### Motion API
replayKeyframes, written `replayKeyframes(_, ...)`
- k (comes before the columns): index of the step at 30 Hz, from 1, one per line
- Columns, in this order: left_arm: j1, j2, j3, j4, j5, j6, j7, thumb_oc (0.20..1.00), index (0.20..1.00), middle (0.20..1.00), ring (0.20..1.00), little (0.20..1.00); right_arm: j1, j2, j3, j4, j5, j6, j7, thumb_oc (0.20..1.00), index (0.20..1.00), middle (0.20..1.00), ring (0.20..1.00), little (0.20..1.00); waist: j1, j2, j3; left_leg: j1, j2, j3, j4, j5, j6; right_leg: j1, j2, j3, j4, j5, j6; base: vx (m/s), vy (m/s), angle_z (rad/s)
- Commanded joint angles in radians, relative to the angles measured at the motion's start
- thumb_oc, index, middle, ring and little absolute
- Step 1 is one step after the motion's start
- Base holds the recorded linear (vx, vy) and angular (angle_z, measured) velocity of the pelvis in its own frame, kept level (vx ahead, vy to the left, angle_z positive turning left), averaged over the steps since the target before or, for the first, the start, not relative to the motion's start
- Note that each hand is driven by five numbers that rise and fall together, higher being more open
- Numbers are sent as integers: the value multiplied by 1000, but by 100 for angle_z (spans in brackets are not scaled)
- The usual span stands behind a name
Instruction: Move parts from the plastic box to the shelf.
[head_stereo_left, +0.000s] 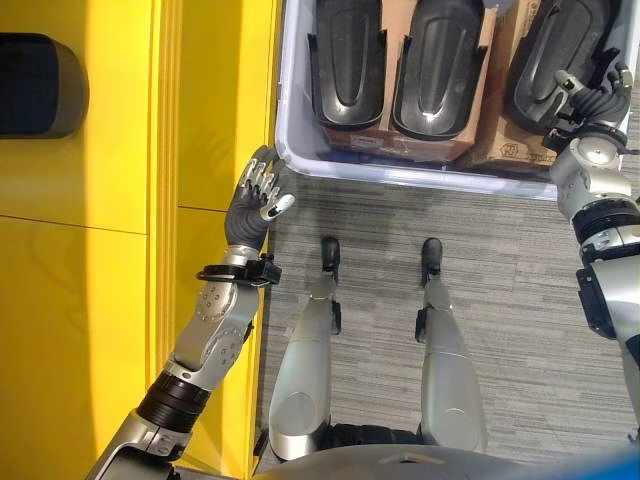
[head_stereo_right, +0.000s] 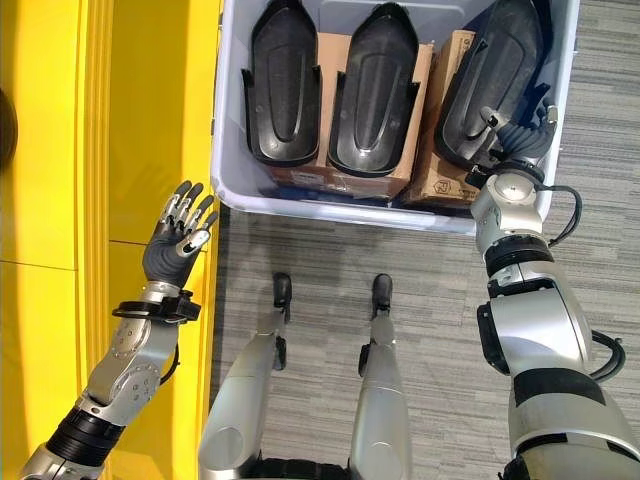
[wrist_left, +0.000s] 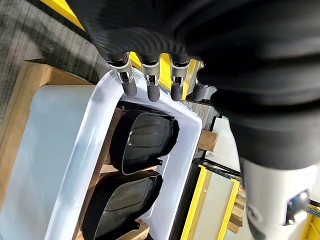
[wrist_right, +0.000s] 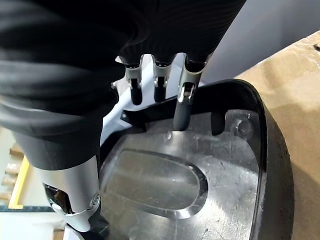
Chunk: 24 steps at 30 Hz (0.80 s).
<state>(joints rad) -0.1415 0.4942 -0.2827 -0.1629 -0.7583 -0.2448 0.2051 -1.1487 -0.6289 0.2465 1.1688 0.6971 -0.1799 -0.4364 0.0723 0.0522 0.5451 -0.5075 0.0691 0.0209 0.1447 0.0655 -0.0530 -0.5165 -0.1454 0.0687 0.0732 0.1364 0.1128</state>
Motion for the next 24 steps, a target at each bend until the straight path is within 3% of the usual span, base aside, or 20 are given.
replayKeyframes(1,15,39,4,-85,-2,-58,10,1000,1000,1000,1000,1000,-51,-41,36,-4,53,-32,2,1000,1000,1000,1000,1000,-2,31,-25,-45,25,-48,53,-62,0,13,-39,-2,156,-174,9,0,0,0)
replayKeyframes(15,17,44,-15,-92,-21,-63,5,1000,1000,1000,1000,1000,-72,-45,55,76,83,-15,29,1000,1000,1000,1000,1000,4,42,-25,-64,20,-51,57,-62,1,-6,-38,-10,167,-176,8,-1,-1,0)
replayKeyframes(21,20,54,-19,-99,-35,-57,-15,1000,1000,1000,1000,1000,-115,-62,66,177,160,40,104,1000,1000,1000,1000,1000,19,53,-25,-76,17,-55,61,-60,0,-18,-39,-15,175,-181,7,-2,-3,1)
replayKeyframes(24,20,58,-21,-99,-42,-45,-42,1000,1000,1000,1000,1000,-105,-82,108,233,148,119,204,1000,1000,1000,1000,1000,32,58,-25,-82,13,-63,66,-63,-1,-19,-41,-23,183,-190,7,0,-6,1)
